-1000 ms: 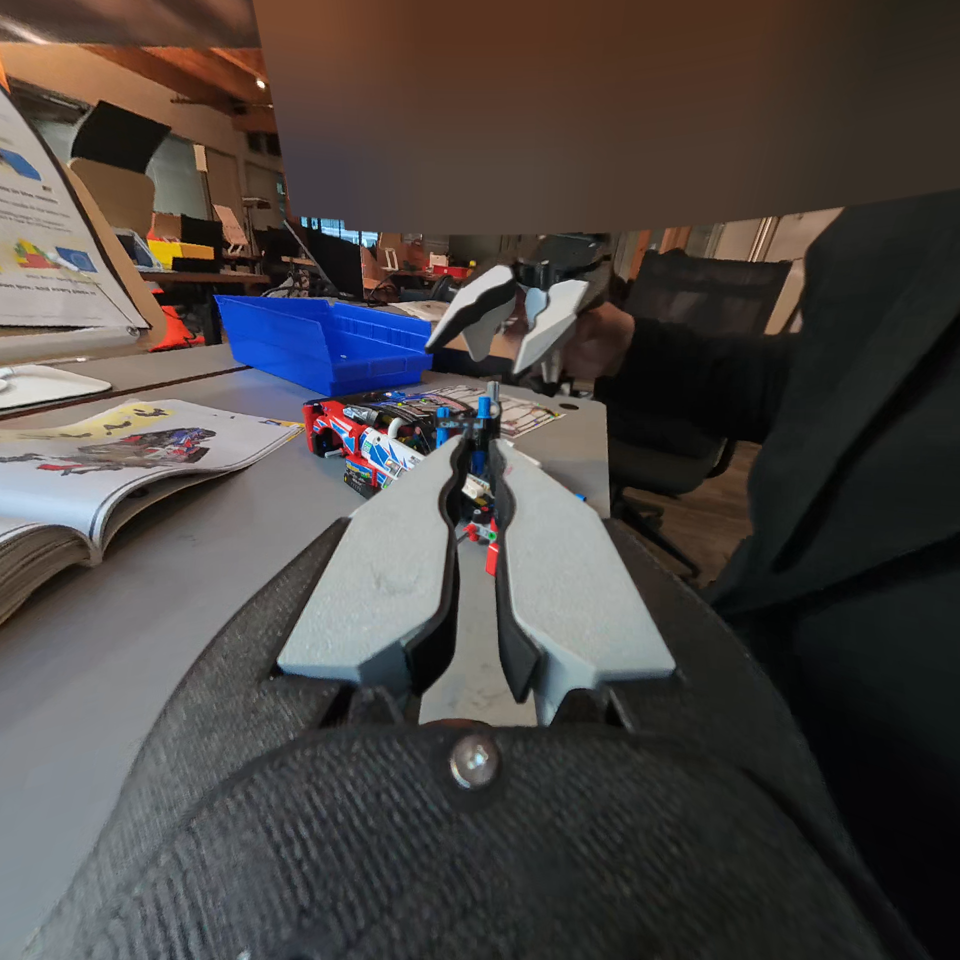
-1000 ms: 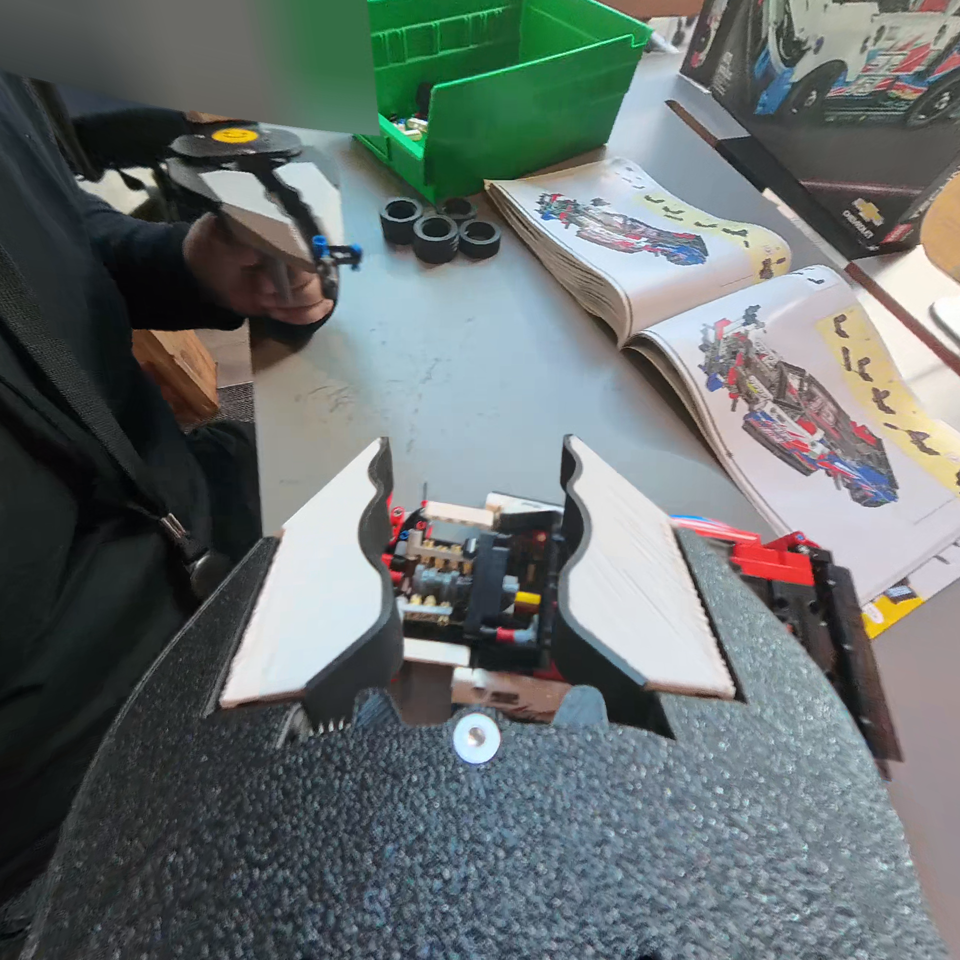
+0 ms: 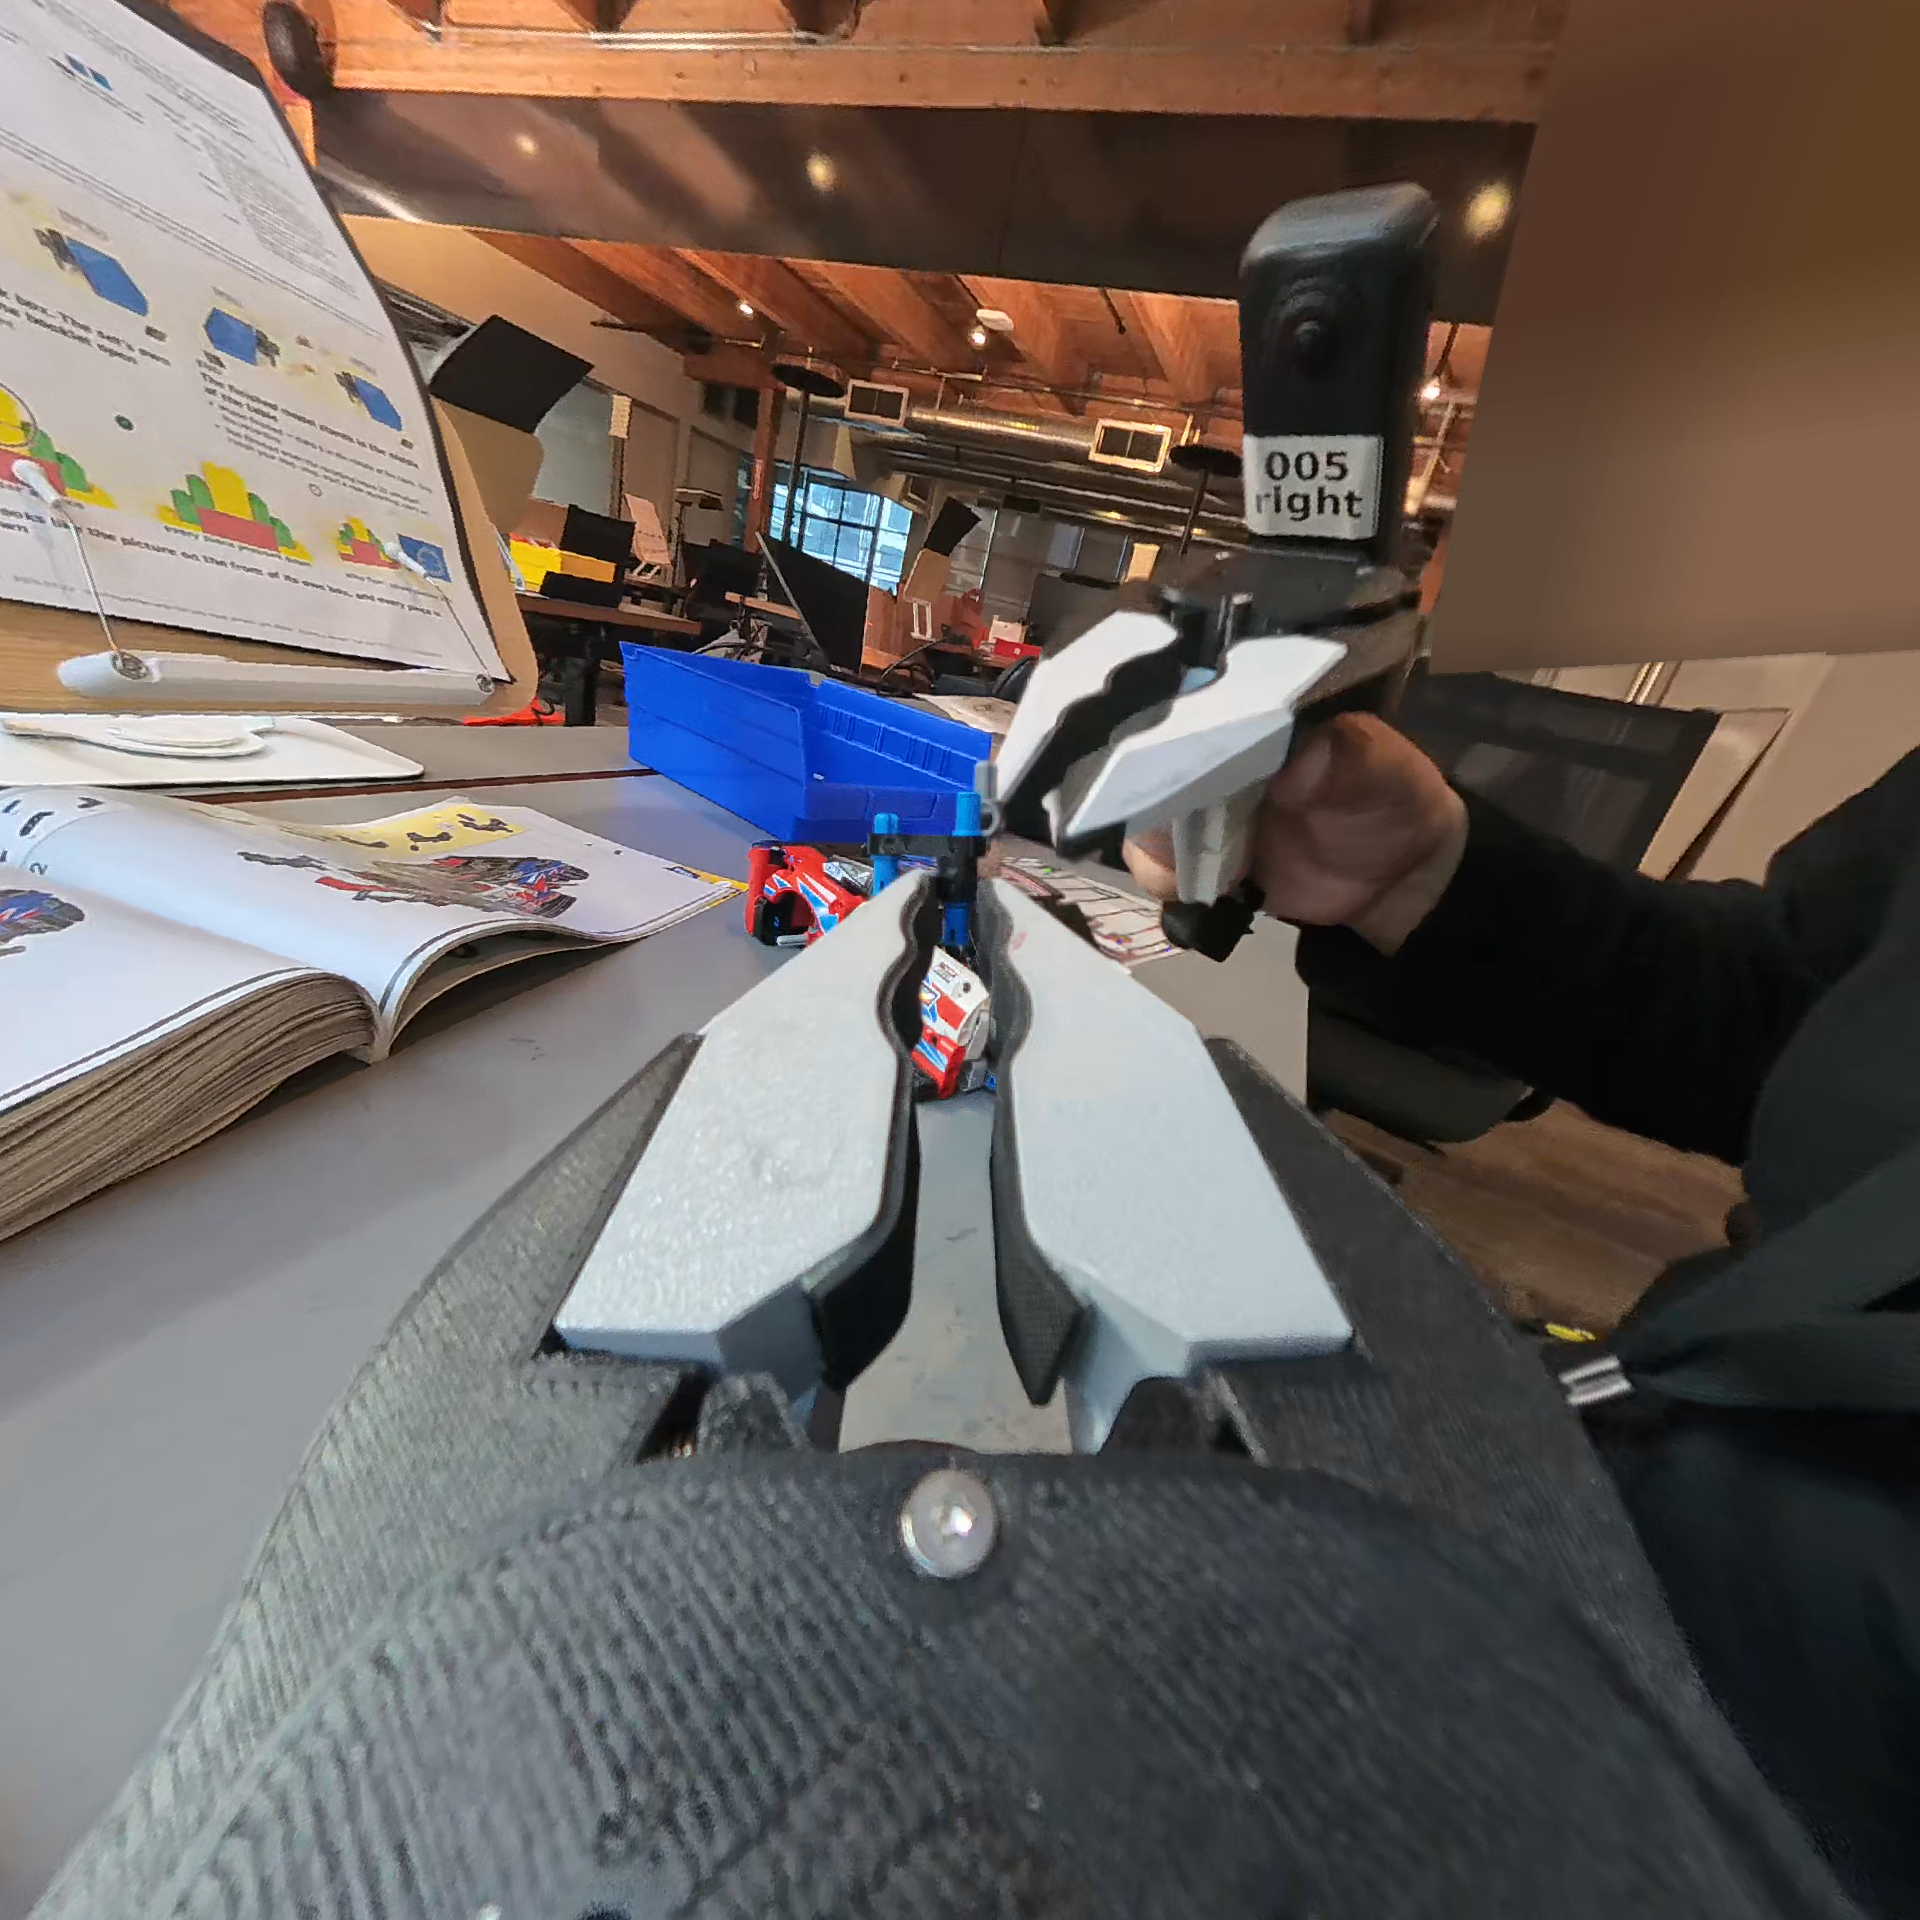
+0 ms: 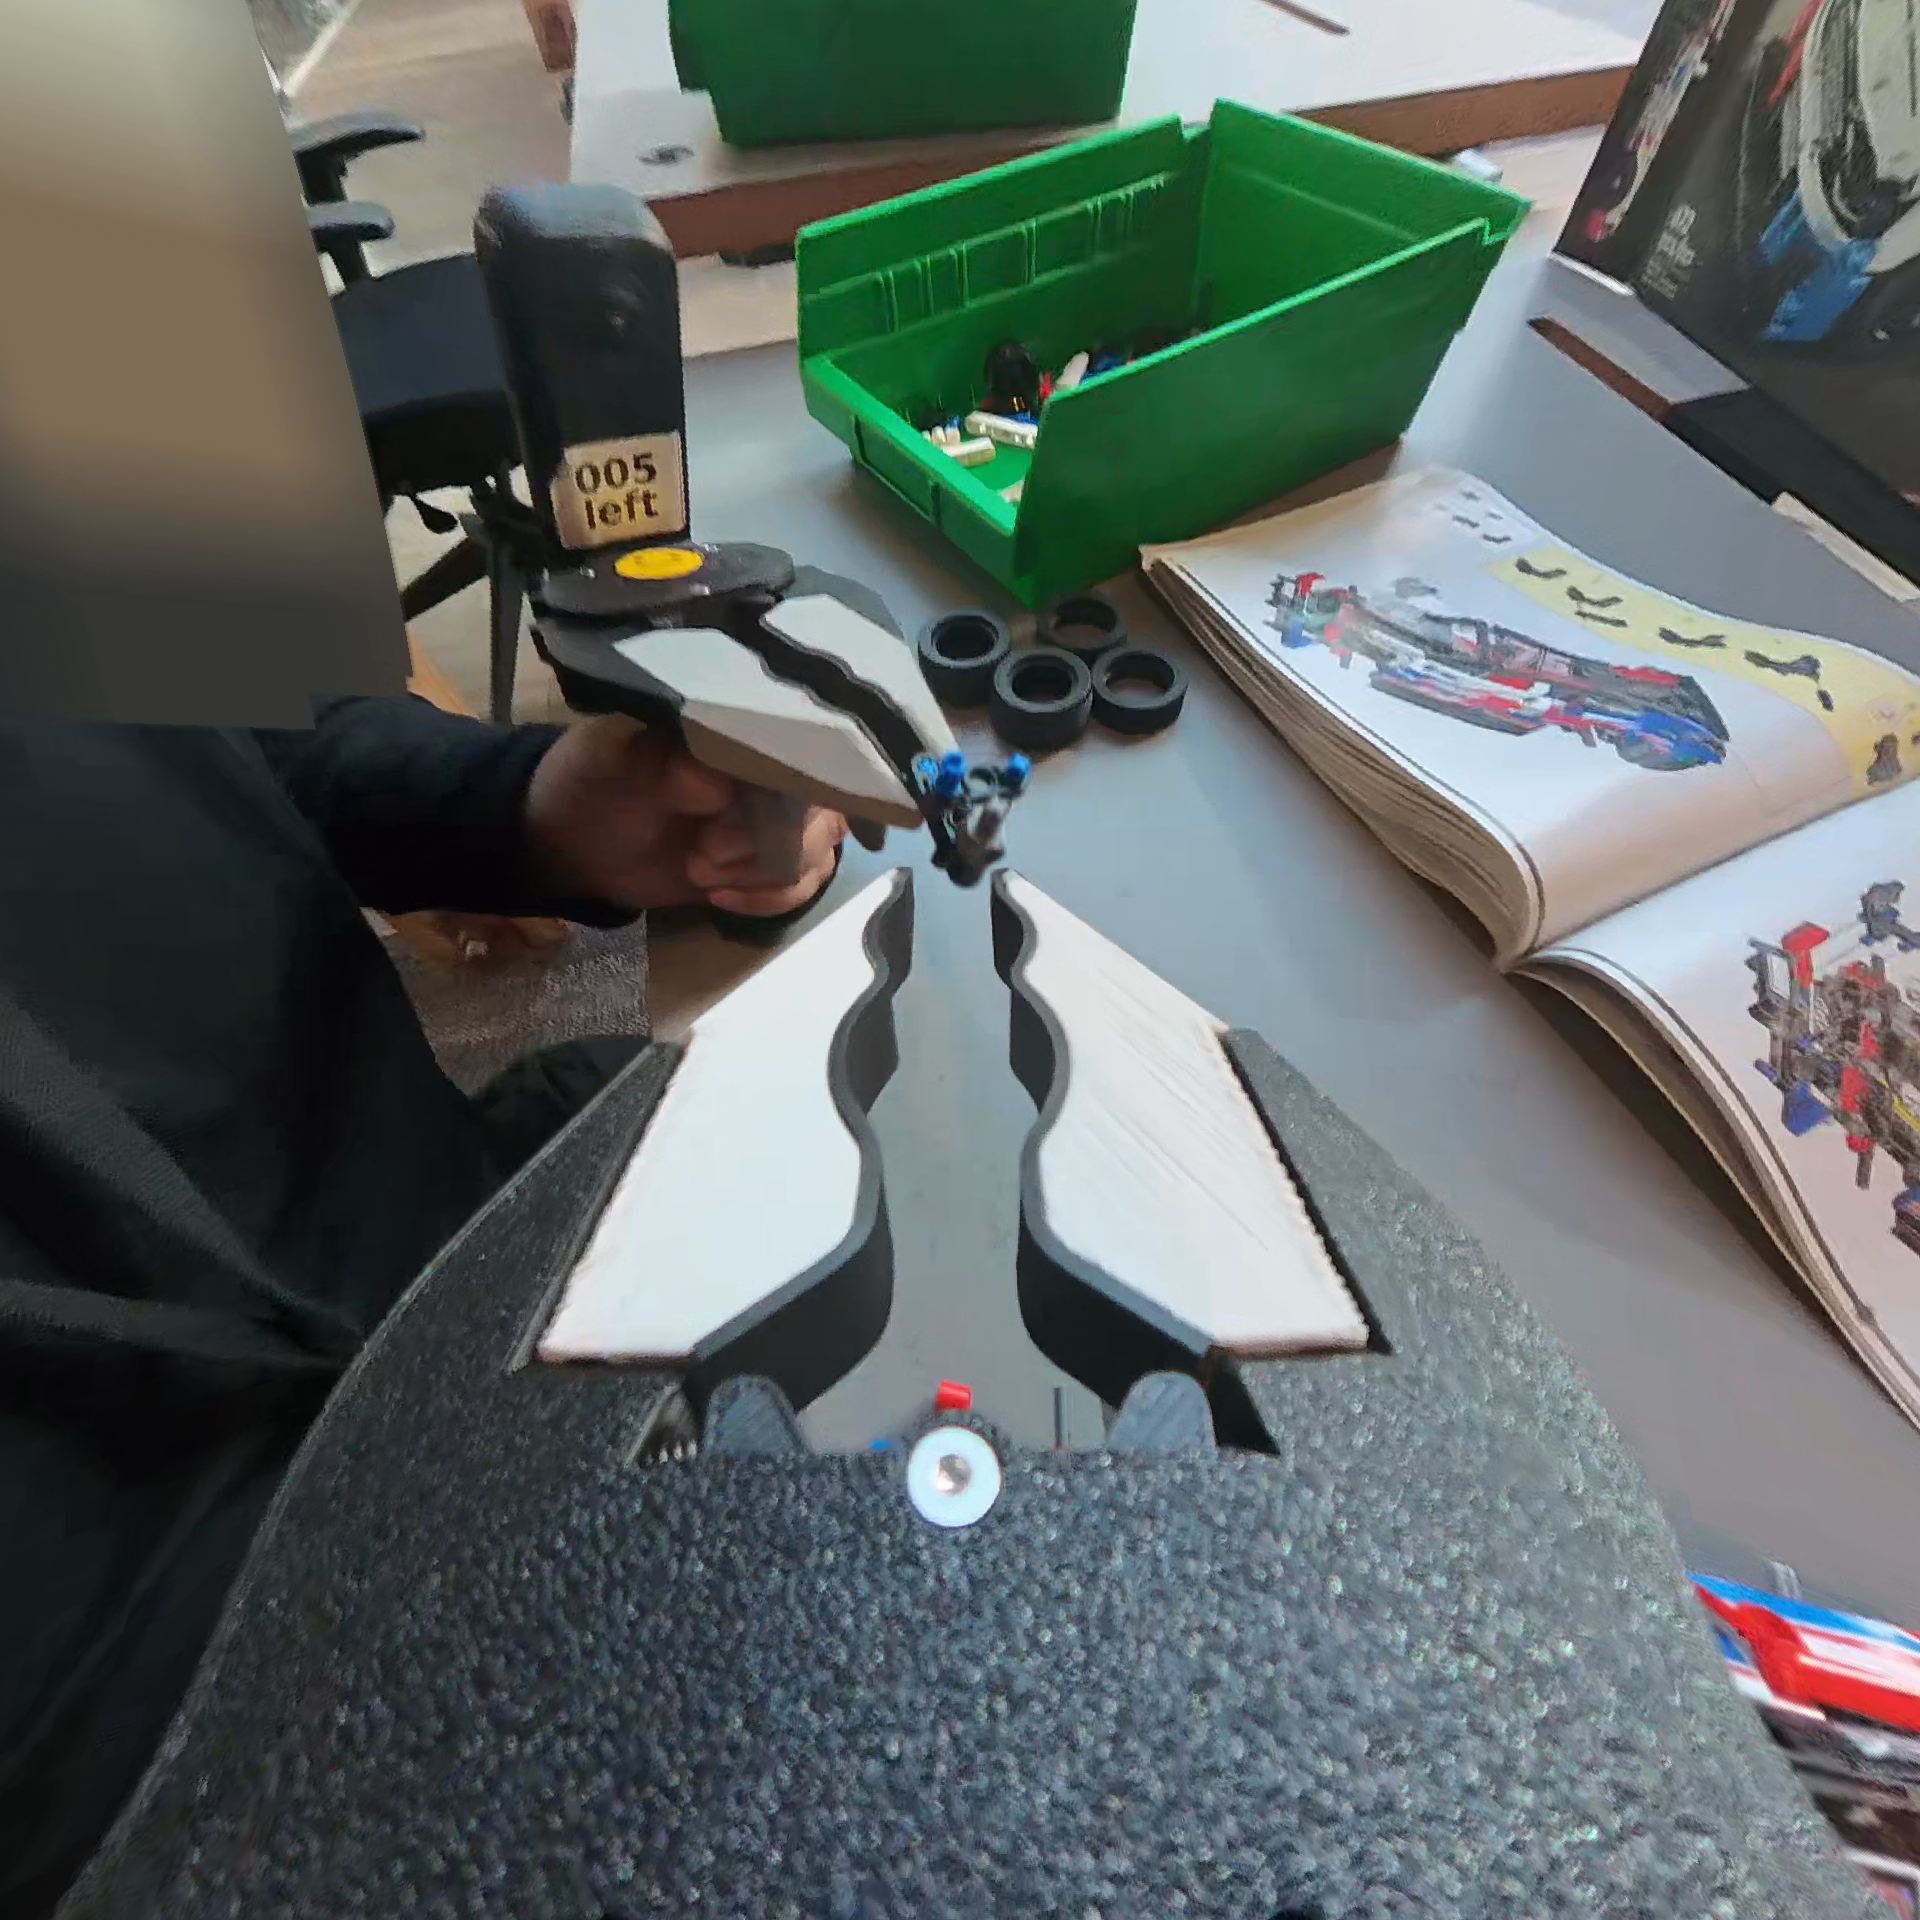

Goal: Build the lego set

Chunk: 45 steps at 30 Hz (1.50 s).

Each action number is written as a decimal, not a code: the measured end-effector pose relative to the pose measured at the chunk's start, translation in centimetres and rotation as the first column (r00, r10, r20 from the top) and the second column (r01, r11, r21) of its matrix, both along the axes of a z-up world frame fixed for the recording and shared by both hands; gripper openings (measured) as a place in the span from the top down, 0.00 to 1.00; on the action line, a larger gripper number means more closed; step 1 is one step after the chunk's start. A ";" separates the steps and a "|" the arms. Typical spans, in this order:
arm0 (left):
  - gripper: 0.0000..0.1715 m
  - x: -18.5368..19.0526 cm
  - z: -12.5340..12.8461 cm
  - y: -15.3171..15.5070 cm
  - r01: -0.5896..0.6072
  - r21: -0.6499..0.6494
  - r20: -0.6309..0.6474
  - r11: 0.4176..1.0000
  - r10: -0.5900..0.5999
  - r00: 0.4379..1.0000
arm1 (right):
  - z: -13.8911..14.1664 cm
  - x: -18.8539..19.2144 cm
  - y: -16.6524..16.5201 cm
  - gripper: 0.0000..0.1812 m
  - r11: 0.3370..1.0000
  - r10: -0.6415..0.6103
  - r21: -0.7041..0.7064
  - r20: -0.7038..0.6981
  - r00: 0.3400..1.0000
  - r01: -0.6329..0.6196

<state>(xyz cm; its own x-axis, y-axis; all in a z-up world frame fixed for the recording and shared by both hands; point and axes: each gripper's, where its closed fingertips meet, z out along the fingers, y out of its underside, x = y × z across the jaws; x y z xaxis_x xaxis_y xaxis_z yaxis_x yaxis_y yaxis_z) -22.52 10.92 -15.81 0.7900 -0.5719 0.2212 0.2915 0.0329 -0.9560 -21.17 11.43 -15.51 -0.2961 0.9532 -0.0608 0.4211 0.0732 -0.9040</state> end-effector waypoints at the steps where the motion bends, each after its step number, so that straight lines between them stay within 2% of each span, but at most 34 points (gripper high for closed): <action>1: 0.97 0.2 -0.1 0.0 -0.001 0.003 -0.019 1.000 0.001 1.000 | 0.4 -0.1 0.0 0.93 1.000 -0.002 -0.014 -0.013 1.000 0.002; 7: 0.97 1.6 -0.5 -0.2 -0.008 0.025 -0.145 1.000 0.012 0.989 | -0.2 0.3 0.0 0.94 1.000 -0.016 -0.003 0.002 1.000 0.016; 11: 0.97 2.2 -0.9 -0.1 0.000 0.006 -0.185 1.000 0.001 0.983 | -1.0 1.0 0.1 0.95 1.000 -0.001 0.028 0.041 0.999 0.000; 19: 0.97 1.9 -0.8 0.0 -0.001 0.000 -0.155 1.000 0.001 0.988 | -1.0 1.2 0.4 0.96 0.998 -0.015 0.065 0.049 0.999 0.012; 24: 0.97 1.6 -0.7 0.0 -0.055 0.032 -0.194 0.998 0.060 0.979 | -0.5 0.6 0.4 0.94 0.986 -0.089 -0.135 0.052 0.995 0.096; 30: 0.97 1.2 -0.8 0.2 -0.145 0.059 -0.259 0.988 0.155 0.953 | -1.1 0.0 0.8 0.95 0.944 -0.178 -0.270 0.062 0.982 0.188; 33: 0.97 1.3 -0.7 0.1 -0.158 0.077 -0.280 0.984 0.174 0.944 | -1.3 0.0 0.6 0.95 0.927 -0.180 -0.326 0.051 0.982 0.187; 37: 0.97 1.7 -0.8 -0.1 -0.064 0.025 -0.223 0.998 0.068 0.972 | -1.3 0.5 0.4 0.95 0.940 -0.101 -0.325 0.030 0.994 0.105; 39: 0.98 1.9 -0.7 -0.1 0.006 -0.012 -0.184 1.000 -0.008 0.983 | -1.4 0.7 0.4 0.95 0.960 -0.059 -0.272 0.023 0.998 0.063; 42: 0.98 2.2 -0.1 -0.3 0.174 -0.088 -0.028 0.981 -0.177 0.984 | -1.0 1.0 0.0 0.96 0.988 0.008 -0.157 -0.012 1.000 -0.010; 45: 0.98 2.0 -0.1 -0.5 0.267 -0.117 0.079 0.957 -0.259 0.963 | -0.8 0.9 -0.2 0.96 0.997 0.048 -0.063 -0.022 0.999 -0.049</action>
